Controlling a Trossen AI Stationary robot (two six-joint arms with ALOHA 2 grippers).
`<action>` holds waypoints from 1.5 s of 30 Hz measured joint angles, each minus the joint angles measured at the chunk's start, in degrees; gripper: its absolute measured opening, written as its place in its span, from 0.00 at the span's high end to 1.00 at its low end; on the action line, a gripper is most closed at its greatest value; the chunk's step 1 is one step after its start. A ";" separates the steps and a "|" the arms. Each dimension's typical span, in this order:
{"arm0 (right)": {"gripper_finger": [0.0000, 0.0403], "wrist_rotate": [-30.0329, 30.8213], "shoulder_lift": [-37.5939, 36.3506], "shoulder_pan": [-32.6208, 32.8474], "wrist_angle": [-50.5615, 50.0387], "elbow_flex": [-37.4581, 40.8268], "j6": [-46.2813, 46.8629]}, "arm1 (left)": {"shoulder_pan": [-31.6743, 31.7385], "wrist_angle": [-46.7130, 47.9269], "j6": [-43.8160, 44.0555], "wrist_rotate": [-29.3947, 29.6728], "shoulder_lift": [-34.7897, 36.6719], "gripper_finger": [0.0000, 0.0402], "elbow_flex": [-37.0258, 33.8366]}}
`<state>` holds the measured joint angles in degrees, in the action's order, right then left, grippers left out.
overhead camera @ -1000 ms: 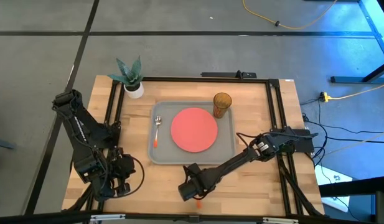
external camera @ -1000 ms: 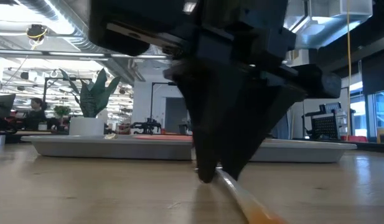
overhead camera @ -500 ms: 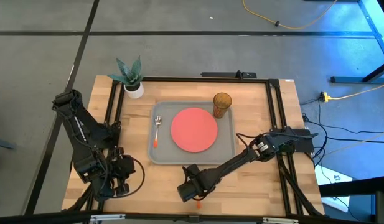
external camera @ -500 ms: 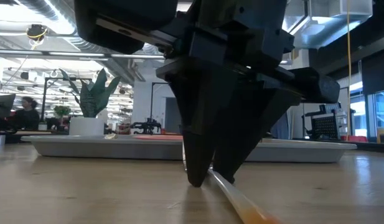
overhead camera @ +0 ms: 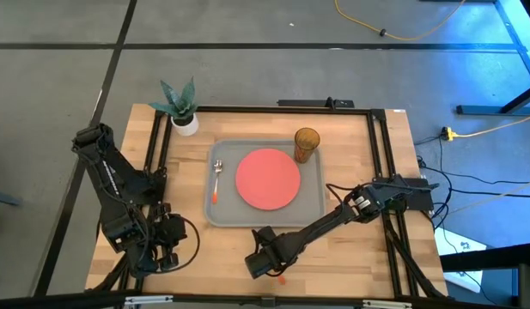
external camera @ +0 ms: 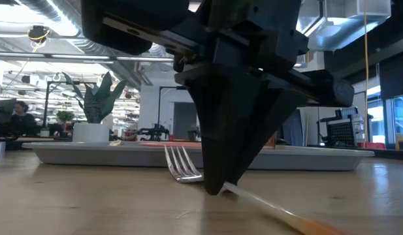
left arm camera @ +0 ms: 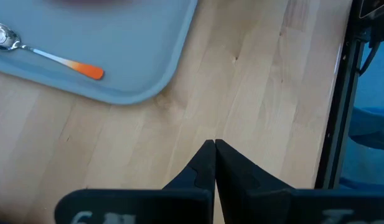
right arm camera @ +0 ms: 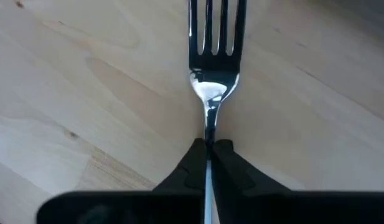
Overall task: Pick and place plate/cup/fork/spoon on tray
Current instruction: Put the fork beside the orange spoon on the gray tray
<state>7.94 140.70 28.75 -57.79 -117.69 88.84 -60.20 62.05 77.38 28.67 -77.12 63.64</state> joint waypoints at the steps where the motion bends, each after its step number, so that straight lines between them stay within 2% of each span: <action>1: 0.97 0.00 0.00 0.00 -0.01 0.00 -0.55 | 0.00 -0.01 0.00 0.00 0.00 1.00 0.00; 11: 1.00 -0.16 0.68 -0.49 -2.40 -5.95 -4.83 | 0.00 0.01 0.00 0.01 0.00 1.00 0.00; 21: 1.00 -0.98 0.42 -3.96 -4.88 -12.58 -11.04 | 0.00 0.01 -0.03 0.01 0.00 1.00 0.00; 36: 1.00 -2.07 0.31 -12.24 0.72 -12.90 -21.41 | 0.02 0.01 -2.21 0.00 0.00 1.00 0.00; 45: 1.00 -2.14 0.28 -14.32 2.03 -12.90 -27.17 | 0.02 0.01 -2.19 0.00 0.00 1.00 0.00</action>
<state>5.81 140.99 14.44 -55.76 -130.58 61.66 -60.18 62.06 75.20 28.67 -77.12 63.64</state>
